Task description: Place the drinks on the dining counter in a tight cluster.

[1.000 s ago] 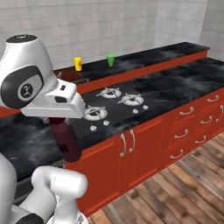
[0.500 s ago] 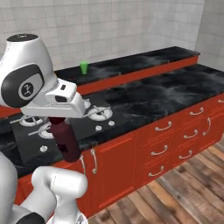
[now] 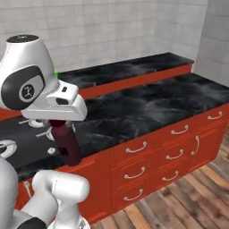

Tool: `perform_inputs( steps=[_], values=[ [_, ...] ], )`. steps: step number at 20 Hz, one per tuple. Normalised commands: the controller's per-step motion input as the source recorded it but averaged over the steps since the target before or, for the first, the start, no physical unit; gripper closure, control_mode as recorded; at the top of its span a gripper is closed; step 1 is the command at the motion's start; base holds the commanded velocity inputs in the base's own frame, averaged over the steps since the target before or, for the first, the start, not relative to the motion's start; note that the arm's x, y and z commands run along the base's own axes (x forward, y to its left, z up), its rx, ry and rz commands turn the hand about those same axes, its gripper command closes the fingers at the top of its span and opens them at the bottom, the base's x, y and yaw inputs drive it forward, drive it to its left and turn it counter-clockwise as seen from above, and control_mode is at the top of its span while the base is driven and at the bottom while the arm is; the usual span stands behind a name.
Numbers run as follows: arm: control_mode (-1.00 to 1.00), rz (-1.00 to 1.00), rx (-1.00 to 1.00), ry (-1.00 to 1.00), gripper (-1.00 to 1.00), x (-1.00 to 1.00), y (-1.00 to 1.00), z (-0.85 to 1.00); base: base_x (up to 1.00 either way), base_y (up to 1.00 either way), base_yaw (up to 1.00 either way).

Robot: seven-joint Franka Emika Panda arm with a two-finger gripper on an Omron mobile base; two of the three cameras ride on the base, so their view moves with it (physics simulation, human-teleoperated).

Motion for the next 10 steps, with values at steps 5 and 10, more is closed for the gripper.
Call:
perform_inputs(
  steps=[5, 10],
  values=[
    [1.0, 0.0, 0.0, 0.0, 1.0, 0.0, 0.0, 0.0, 1.0, -1.0, 0.35],
    [1.0, 0.0, 0.0, 0.0, 1.0, 0.0, 0.0, 0.0, 1.0, -1.0, 0.44]
  ],
)
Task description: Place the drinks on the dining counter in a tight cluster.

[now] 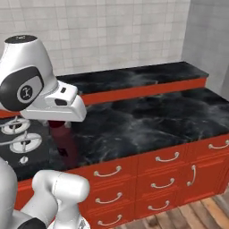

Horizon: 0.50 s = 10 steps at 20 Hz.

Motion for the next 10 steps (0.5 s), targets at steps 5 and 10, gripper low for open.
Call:
perform_inputs(
  steps=[5, 10],
  values=[
    [1.0, 0.0, 0.0, 0.0, 1.0, 0.0, 0.0, 0.0, 1.0, -1.0, 0.42],
    [1.0, 0.0, 0.0, 0.0, 1.0, 0.0, 0.0, 0.0, 0.85, -1.0, 0.36]
  ],
)
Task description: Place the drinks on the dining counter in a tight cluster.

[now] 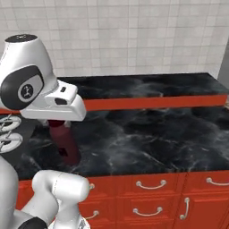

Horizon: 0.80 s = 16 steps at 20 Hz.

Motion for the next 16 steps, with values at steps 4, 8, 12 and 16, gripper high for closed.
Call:
perform_inputs(
  steps=[4, 8, 12, 16],
  values=[
    [1.0, 0.0, 0.0, 0.0, 1.0, 0.0, 0.0, 0.0, 0.18, -1.0, 0.21],
    [1.0, 0.0, 0.0, 0.0, 1.0, 0.0, 0.0, 0.0, -0.5, -1.0, 0.04],
    [1.0, 0.0, 0.0, 0.0, 1.0, 0.0, 0.0, 0.0, -0.52, -1.0, -0.03],
    [1.0, 0.0, 0.0, 0.0, 1.0, 0.0, 0.0, 0.0, -0.03, -1.0, -0.03]
  ],
)
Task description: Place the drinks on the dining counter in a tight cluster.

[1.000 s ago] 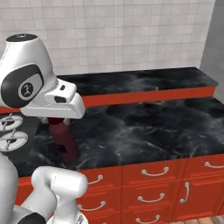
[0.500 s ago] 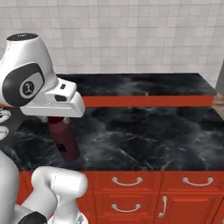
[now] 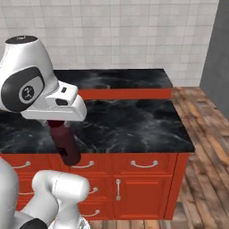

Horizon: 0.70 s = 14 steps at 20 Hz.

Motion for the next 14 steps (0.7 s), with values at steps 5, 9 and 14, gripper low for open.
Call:
perform_inputs(
  steps=[5, 9, 14],
  values=[
    [1.0, 0.0, 0.0, 0.0, 1.0, 0.0, 0.0, 0.0, 0.04, -1.0, 0.04],
    [1.0, 0.0, 0.0, 0.0, 1.0, 0.0, 0.0, 0.0, 0.08, -1.0, 0.16],
    [1.0, 0.0, 0.0, 0.0, 1.0, 0.0, 0.0, 0.0, 0.33, -1.0, 0.3]
  ],
)
